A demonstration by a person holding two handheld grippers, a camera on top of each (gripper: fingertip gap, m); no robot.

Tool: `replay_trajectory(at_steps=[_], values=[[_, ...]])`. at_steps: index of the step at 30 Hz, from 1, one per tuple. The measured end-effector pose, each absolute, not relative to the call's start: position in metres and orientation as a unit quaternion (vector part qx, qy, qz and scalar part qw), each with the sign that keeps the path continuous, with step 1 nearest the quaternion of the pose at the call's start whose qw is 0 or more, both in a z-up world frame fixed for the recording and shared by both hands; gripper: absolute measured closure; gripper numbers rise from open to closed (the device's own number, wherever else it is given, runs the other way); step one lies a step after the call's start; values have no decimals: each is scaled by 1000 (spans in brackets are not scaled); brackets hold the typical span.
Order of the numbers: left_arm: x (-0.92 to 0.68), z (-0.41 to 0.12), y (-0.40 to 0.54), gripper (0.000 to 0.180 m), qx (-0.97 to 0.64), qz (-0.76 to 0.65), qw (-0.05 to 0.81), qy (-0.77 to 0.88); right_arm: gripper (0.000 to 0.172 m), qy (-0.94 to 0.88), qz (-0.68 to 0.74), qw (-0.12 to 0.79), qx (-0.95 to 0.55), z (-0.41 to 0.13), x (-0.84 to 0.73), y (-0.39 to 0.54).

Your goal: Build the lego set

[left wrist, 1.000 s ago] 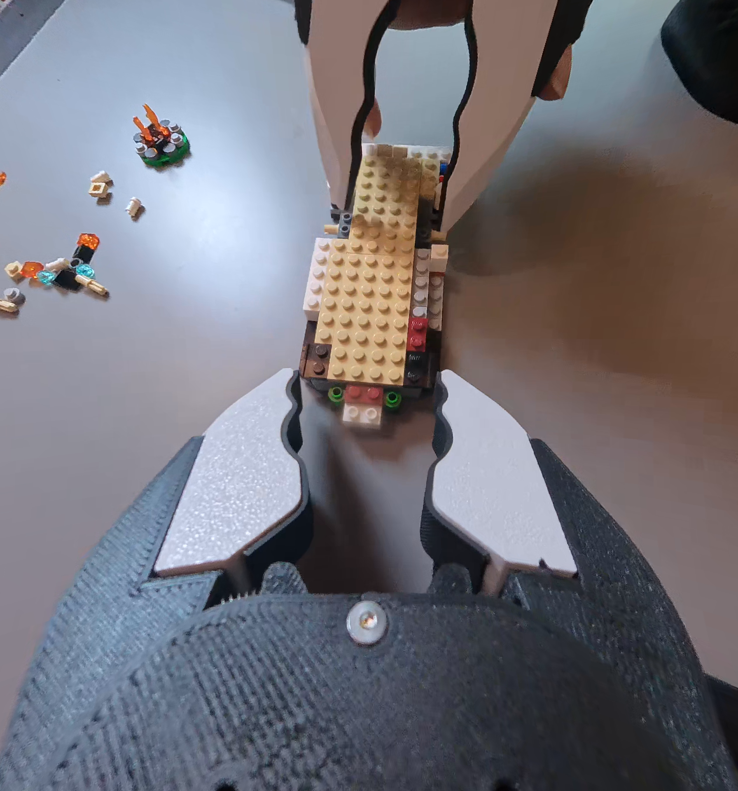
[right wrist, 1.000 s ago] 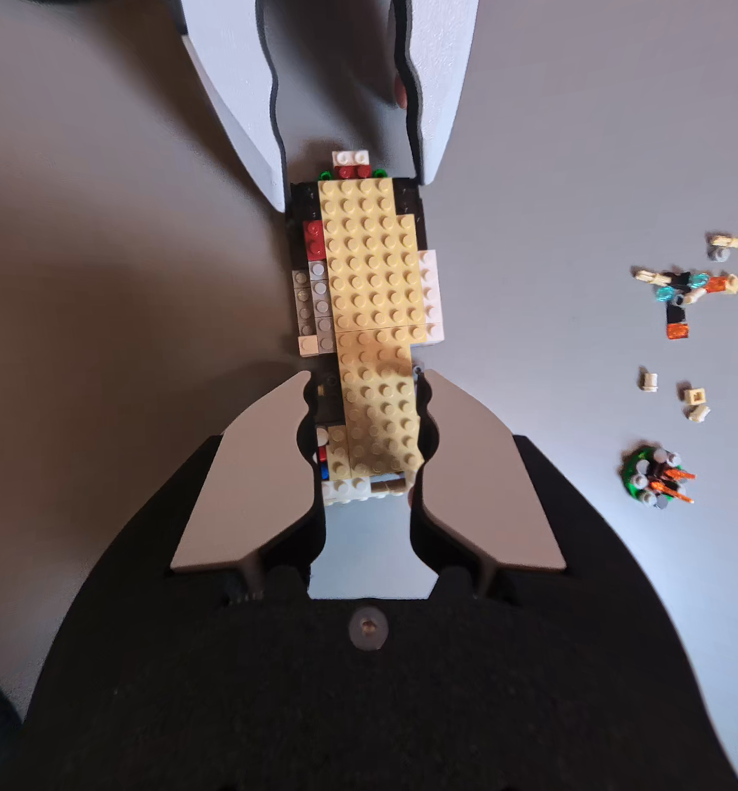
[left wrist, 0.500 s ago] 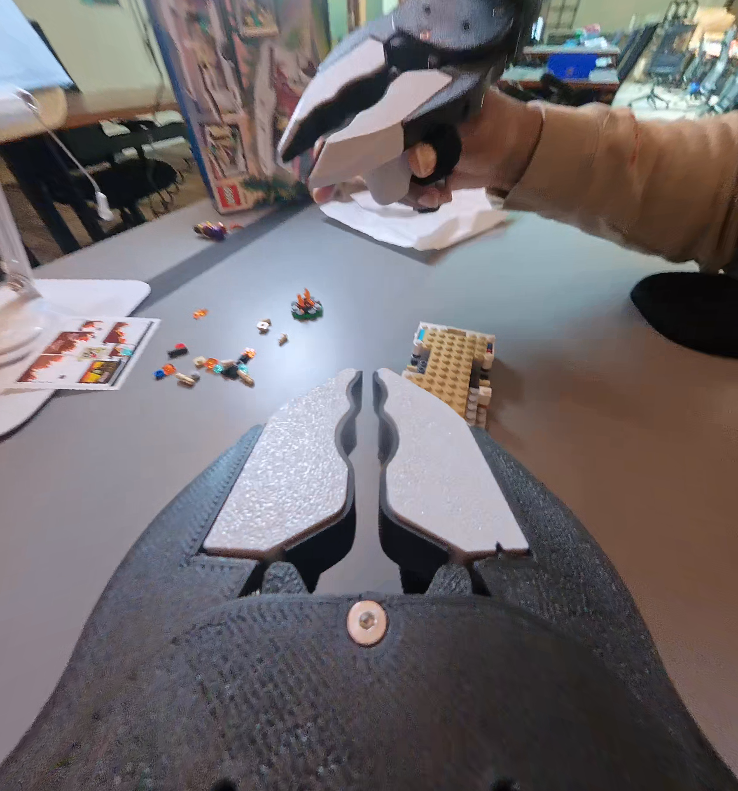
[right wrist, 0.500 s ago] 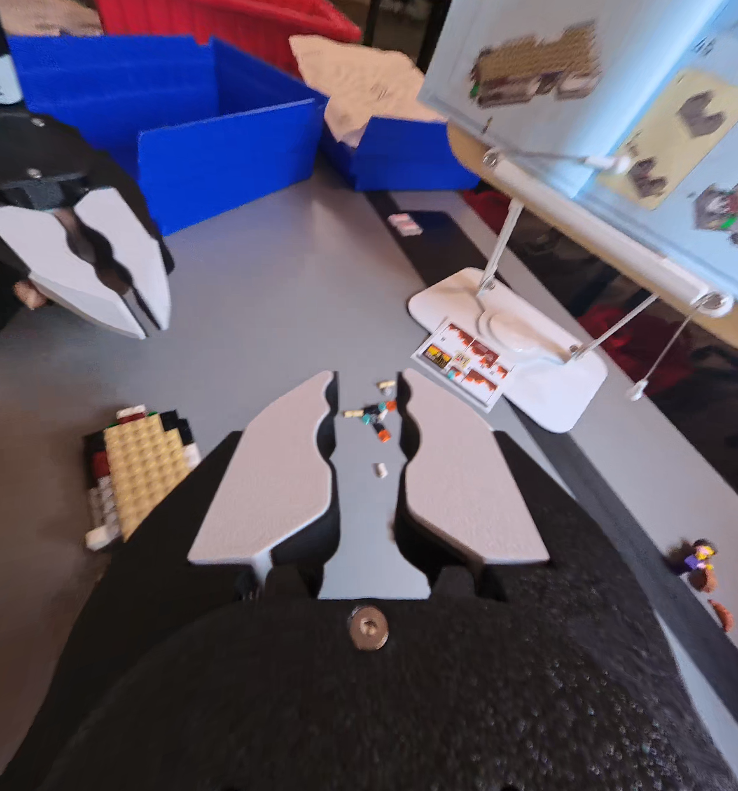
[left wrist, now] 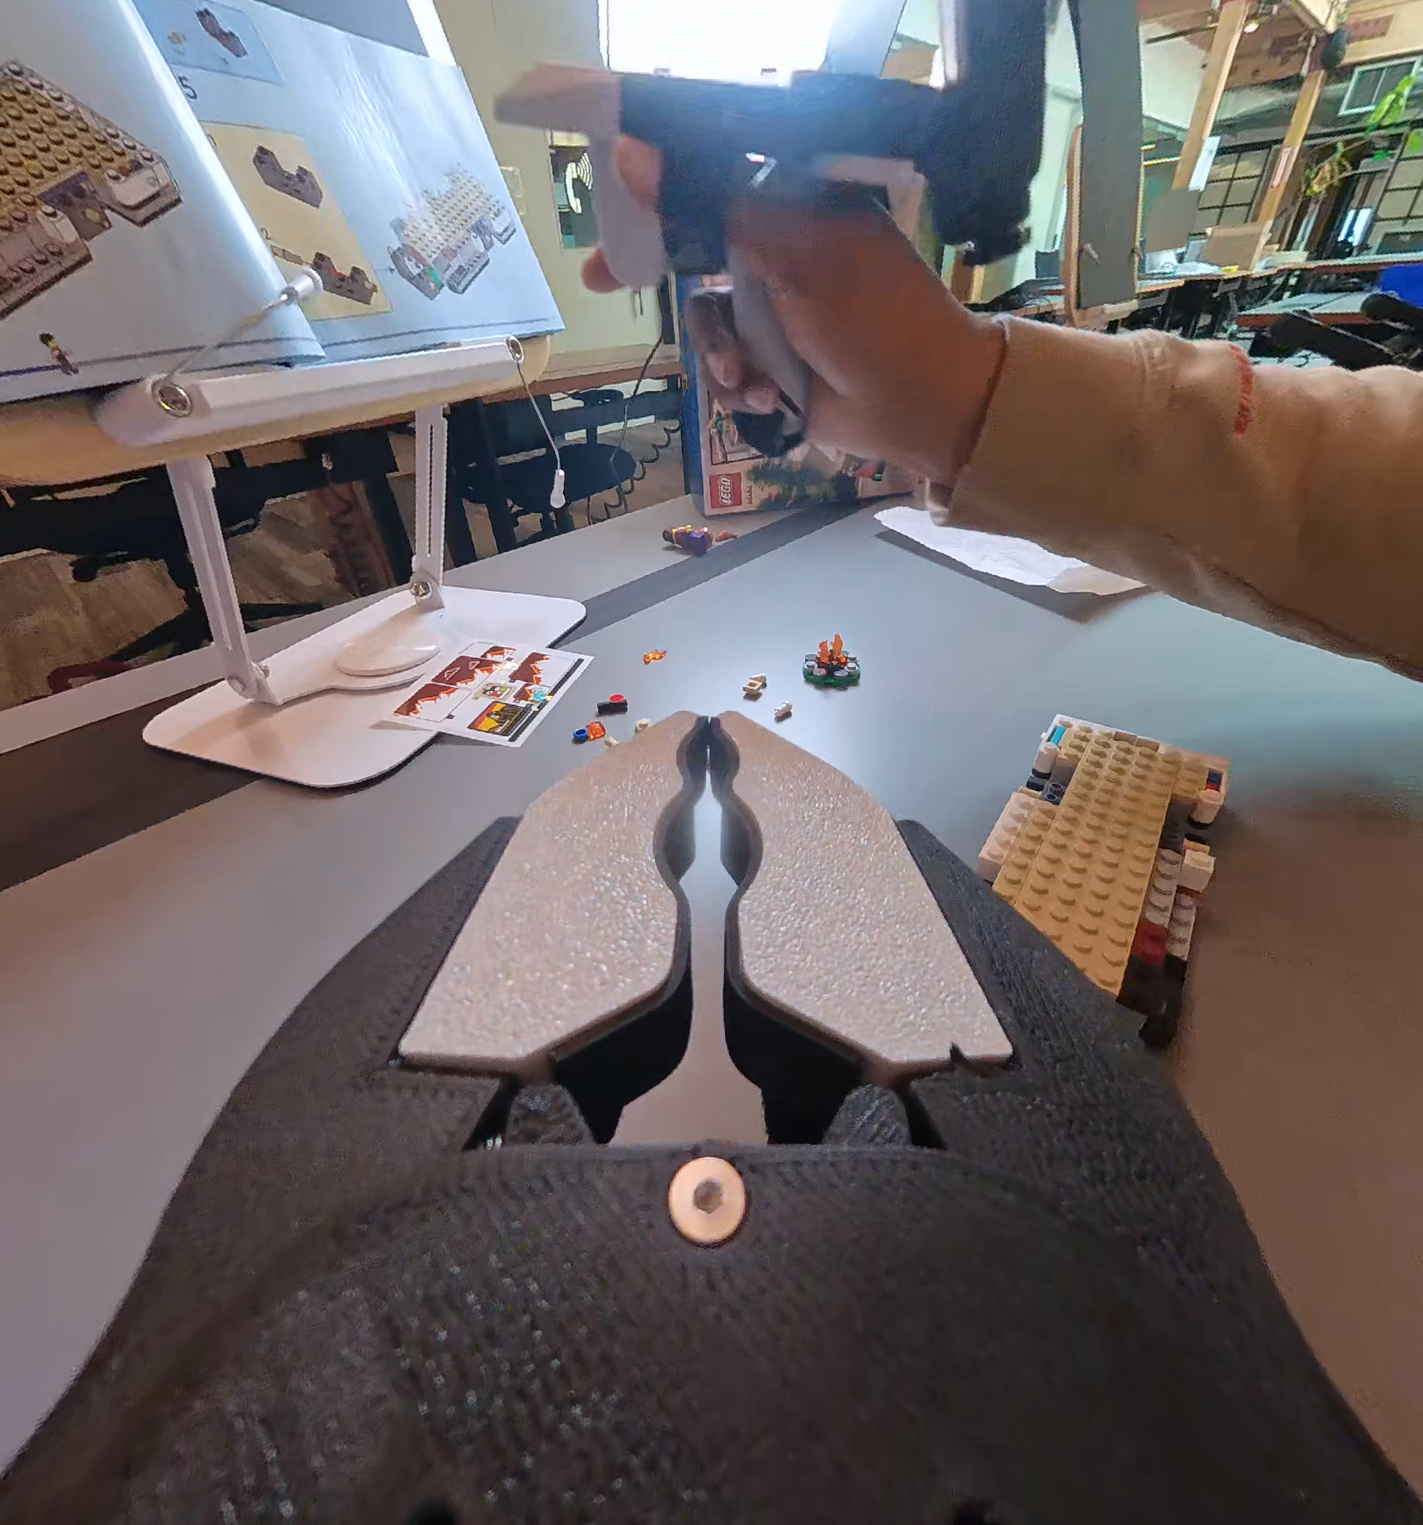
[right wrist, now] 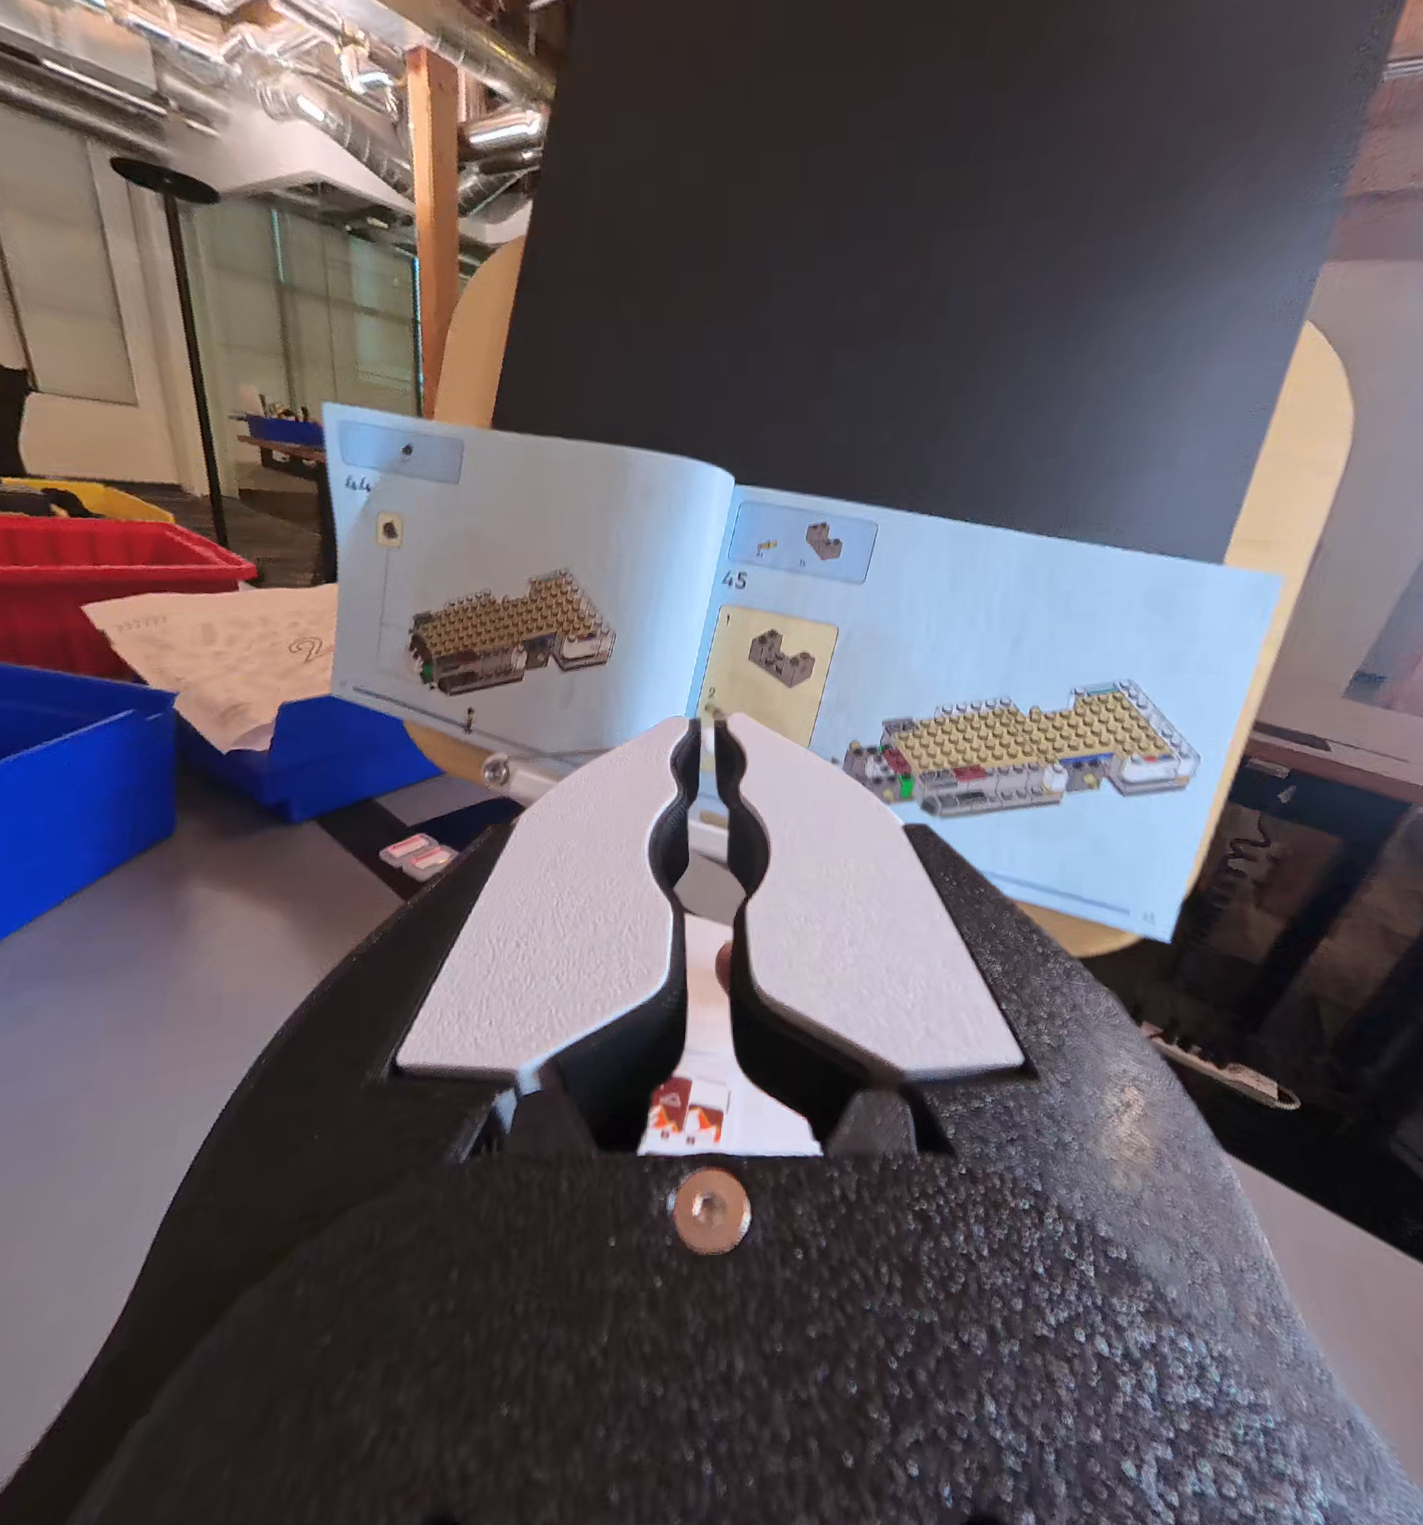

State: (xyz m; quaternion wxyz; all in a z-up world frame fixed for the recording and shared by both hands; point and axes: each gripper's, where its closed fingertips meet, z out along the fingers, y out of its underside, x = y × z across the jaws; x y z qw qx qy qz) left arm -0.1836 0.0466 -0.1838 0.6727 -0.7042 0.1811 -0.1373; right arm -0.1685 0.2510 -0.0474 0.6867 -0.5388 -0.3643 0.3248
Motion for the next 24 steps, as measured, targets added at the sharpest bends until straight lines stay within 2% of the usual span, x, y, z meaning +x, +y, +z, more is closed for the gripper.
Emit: replay_trajectory(at_steps=[6,16,24], values=[[-188,-189,51,180,-711,-126,669,175,166,-381,324,683,-533,-19,-218,281],[-183,-196,51,180,-718,-140,656,185,165,-370,299,680,-558,-20,-235,320],[-181,-197,50,180,-719,-138,654,191,165,-377,309,674,-555,-17,-239,317]])
